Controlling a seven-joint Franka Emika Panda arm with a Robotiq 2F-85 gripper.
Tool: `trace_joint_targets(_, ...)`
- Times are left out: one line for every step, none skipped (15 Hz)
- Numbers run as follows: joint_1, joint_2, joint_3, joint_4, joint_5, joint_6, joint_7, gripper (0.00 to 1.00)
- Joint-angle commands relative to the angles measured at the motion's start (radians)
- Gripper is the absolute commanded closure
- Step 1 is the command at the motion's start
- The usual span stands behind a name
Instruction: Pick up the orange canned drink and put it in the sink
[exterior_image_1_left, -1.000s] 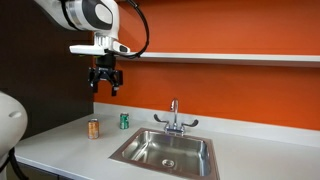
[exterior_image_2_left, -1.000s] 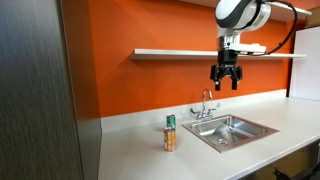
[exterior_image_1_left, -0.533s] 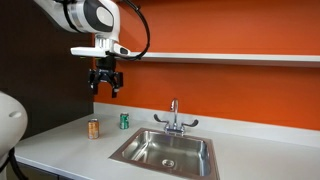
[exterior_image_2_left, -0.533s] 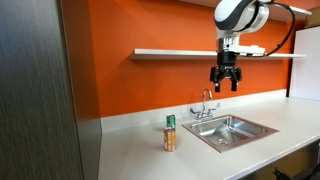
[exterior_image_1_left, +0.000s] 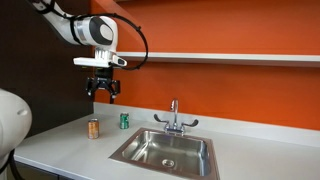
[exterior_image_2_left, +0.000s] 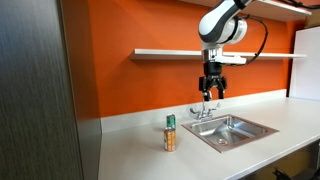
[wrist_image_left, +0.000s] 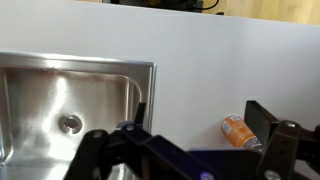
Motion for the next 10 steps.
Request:
trace_joint_targets(0.028, 0.111, 0.029, 0.085, -0.003, 0.016, -0.033, 0.00)
trace_joint_targets(0.036, 0.133, 0.038, 0.099, -0.005, 0.024, -0.029, 0.00)
trace_joint_targets(0.042, 0.154, 0.046, 0.113, -0.008, 0.029, -0.024, 0.00)
trace_joint_targets(0.047, 0.181, 0.054, 0.127, -0.007, 0.035, -0.016, 0.00)
trace_joint_targets(0.052, 0.199, 0.060, 0.138, -0.006, 0.043, -0.017, 0.00)
trace_joint_targets(0.054, 0.222, 0.066, 0.147, -0.004, 0.057, -0.009, 0.00)
trace_joint_targets(0.056, 0.244, 0.072, 0.154, -0.005, 0.077, 0.001, 0.00)
trace_joint_targets(0.057, 0.263, 0.077, 0.159, -0.009, 0.098, 0.009, 0.00)
trace_joint_targets(0.058, 0.285, 0.080, 0.165, -0.007, 0.117, 0.020, 0.00)
trace_joint_targets(0.058, 0.306, 0.084, 0.168, -0.006, 0.139, 0.033, 0.00)
